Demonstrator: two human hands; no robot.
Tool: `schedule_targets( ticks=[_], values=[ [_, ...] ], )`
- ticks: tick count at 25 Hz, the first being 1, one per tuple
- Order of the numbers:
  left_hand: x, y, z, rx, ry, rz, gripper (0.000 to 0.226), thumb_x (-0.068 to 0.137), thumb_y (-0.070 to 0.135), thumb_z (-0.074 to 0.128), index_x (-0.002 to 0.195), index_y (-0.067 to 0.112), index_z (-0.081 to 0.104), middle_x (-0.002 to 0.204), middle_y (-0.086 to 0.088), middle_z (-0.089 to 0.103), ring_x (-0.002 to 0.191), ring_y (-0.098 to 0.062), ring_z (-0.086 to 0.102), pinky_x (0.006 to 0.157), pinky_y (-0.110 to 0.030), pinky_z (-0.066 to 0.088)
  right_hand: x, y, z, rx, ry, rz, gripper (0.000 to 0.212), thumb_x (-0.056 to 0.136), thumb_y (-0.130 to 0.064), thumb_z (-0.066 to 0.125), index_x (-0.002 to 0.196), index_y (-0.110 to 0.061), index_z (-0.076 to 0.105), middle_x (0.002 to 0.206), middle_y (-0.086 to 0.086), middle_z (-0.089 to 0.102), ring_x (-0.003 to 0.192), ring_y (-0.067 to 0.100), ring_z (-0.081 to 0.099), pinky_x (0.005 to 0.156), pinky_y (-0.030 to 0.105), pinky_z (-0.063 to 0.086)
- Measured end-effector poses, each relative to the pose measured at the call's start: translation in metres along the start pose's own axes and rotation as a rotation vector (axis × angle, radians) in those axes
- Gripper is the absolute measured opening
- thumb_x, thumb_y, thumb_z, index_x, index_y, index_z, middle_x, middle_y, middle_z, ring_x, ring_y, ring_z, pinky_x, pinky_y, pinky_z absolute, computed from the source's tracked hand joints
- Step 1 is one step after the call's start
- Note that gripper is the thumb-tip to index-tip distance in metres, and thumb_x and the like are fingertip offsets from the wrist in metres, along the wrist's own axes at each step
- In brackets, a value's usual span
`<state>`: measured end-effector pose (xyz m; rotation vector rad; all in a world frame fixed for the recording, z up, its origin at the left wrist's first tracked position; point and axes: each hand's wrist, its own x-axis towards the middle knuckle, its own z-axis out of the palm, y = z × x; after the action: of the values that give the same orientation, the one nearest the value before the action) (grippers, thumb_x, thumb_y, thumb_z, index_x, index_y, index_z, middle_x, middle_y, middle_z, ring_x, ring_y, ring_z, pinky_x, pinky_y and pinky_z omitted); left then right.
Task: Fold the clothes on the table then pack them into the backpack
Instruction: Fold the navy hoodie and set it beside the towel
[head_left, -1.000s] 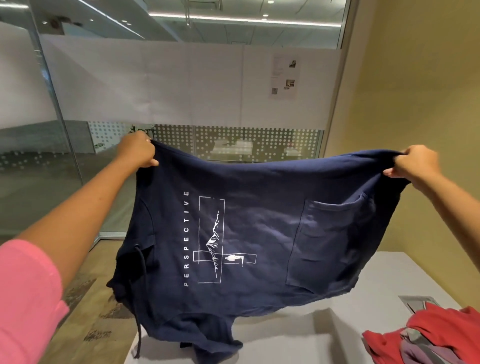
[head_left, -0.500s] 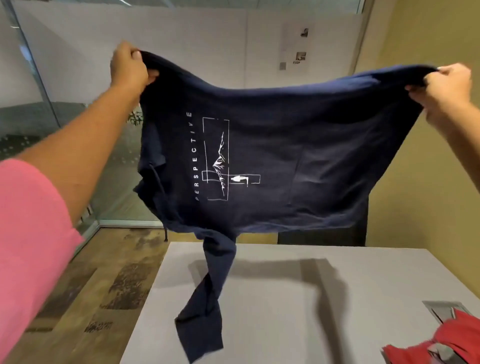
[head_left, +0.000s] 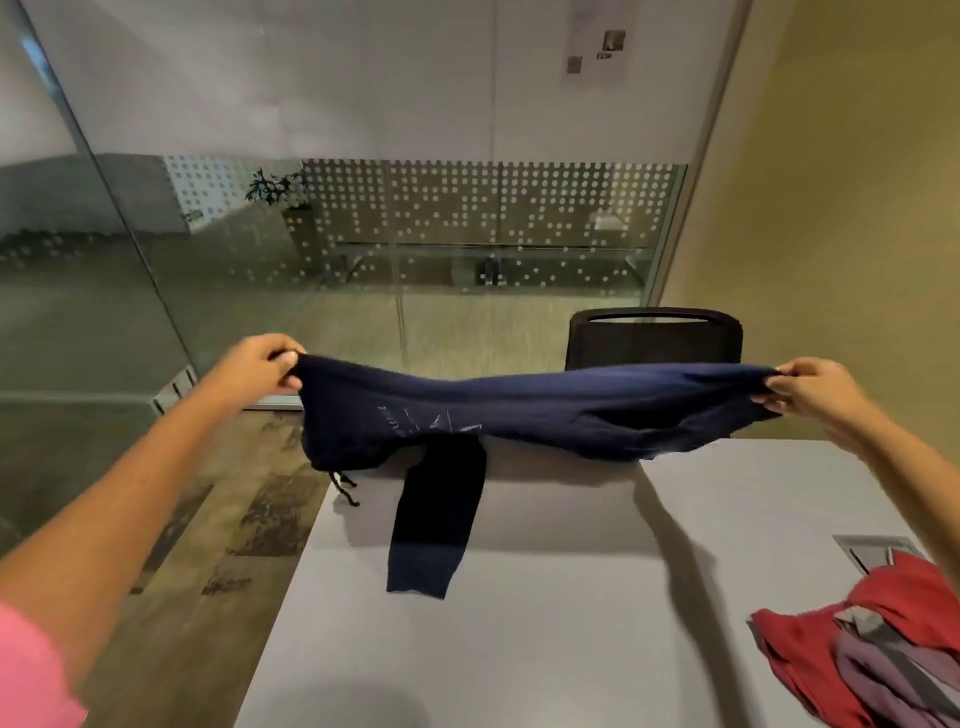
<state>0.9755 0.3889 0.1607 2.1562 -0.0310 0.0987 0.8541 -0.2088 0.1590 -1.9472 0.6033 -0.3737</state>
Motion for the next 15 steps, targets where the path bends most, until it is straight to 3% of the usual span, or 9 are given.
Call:
schedule_targets(
  ticks=[4,7,12,15],
  values=[
    [-0.067,-0.108,0.051,0.030,-0.140,-0.247,0.023,0.099,-0.005,0.039,0.088,0.003,0.058,0.085,-0.017,0.051,0.057,-0.015,0.051,0.048,-0.012,0.048,-0.041,0.106,0.029,-0.204,-0.095,0.185,0.013,0.091,0.007,0.050,0.079,0.004,0.055,0.086,0.025,0.064,0.062,0.023,0.066,0.054,0.026,0.057],
    [-0.114,-0.155,0.077,0.025,-0.169,-0.353,0.020,0.098,-0.007,0.041,0.093,-0.005,0.060,0.080,-0.016,0.053,0.044,-0.007,0.051,0.046,-0.012,0.044,-0.077,0.162,0.045,-0.370,-0.158,0.280,0.008,0.085,0.007,0.056,0.080,0.009,0.061,0.067,0.018,0.068,0.062,0.027,0.065,0.065,0.036,0.054],
    [-0.162,-0.183,0.081,-0.110,-0.175,-0.480,0.018,0.096,-0.003,0.049,0.099,0.001,0.066,0.081,-0.017,0.060,0.065,-0.021,0.057,0.050,-0.013,0.049,-0.128,0.189,0.041,-0.540,-0.179,0.205,0.022,0.080,-0.004,0.062,0.058,-0.008,0.063,0.052,0.003,0.062,0.053,0.023,0.052,0.053,0.029,0.038],
    [-0.179,-0.189,0.068,-0.114,-0.145,-0.492,0.017,0.094,0.002,0.054,0.096,0.006,0.071,0.083,-0.029,0.065,0.068,-0.024,0.060,0.054,-0.024,0.045,-0.146,0.190,0.020,-0.563,-0.158,0.115,0.026,0.078,-0.005,0.064,0.053,-0.011,0.056,0.048,0.001,0.055,0.049,0.021,0.044,0.051,0.028,0.034]
  ],
)
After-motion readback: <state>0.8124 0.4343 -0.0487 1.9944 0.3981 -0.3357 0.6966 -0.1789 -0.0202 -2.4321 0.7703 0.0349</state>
